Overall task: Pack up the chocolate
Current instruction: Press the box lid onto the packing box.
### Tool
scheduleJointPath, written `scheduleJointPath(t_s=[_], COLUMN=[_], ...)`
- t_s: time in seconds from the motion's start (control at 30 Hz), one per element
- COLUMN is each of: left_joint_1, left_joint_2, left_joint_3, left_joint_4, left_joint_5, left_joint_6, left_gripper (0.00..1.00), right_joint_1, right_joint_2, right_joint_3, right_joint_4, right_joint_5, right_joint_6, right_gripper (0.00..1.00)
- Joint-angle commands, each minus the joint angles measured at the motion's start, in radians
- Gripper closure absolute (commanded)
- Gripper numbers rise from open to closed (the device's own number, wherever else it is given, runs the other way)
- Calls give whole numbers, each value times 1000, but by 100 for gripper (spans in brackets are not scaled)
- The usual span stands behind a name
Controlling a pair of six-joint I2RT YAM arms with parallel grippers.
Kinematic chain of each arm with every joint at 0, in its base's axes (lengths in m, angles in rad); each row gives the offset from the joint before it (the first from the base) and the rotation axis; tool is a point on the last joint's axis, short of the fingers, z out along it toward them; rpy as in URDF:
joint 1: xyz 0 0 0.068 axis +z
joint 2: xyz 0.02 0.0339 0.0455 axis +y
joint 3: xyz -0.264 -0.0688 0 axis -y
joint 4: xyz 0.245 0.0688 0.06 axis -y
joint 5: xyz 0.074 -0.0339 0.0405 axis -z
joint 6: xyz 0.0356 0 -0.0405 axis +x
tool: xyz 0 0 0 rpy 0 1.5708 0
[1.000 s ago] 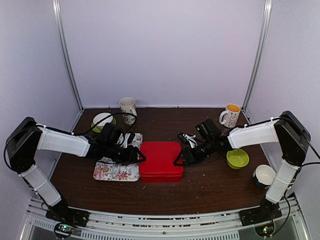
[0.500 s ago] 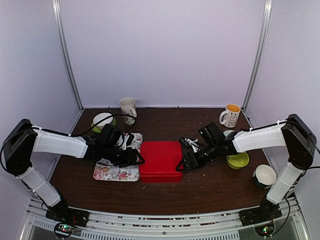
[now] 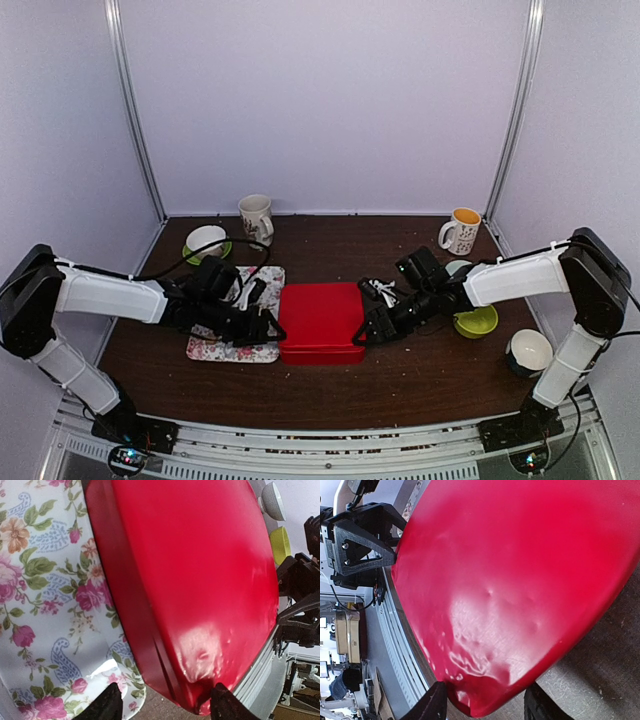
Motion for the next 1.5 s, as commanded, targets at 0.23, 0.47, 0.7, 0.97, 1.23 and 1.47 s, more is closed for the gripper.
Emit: scheduleJointPath(t_s=[0.23, 0.47, 0.7, 0.97, 1.23, 1.47], left_joint_1=[-21, -25, -30, -43, -67, -79], left_joint_2=[24, 17, 22, 61, 81, 93], left_joint_3=[-10, -9, -3, 0, -10, 0], left_joint_4=[-27, -49, -80, -110, -125, -128], left_joint_5=[45, 42, 38, 26, 7, 17], left_joint_6=[-1, 3, 13, 13, -16, -28], left_gripper=[38, 38, 39, 39, 42, 47], right_joint_1=[9, -9, -19, -19, -14, 16], right_joint_2=[-39, -70, -54, -5, 23, 33], right_joint_3=[-26, -43, -47, -107, -139, -132], right_joint_4=[-13, 71, 49, 46, 54, 1], right_joint_5=[19, 52, 100, 113, 92, 82], right_joint_6=[13, 117, 120, 104, 98, 109], right_gripper=[33, 32, 37, 48, 63, 60])
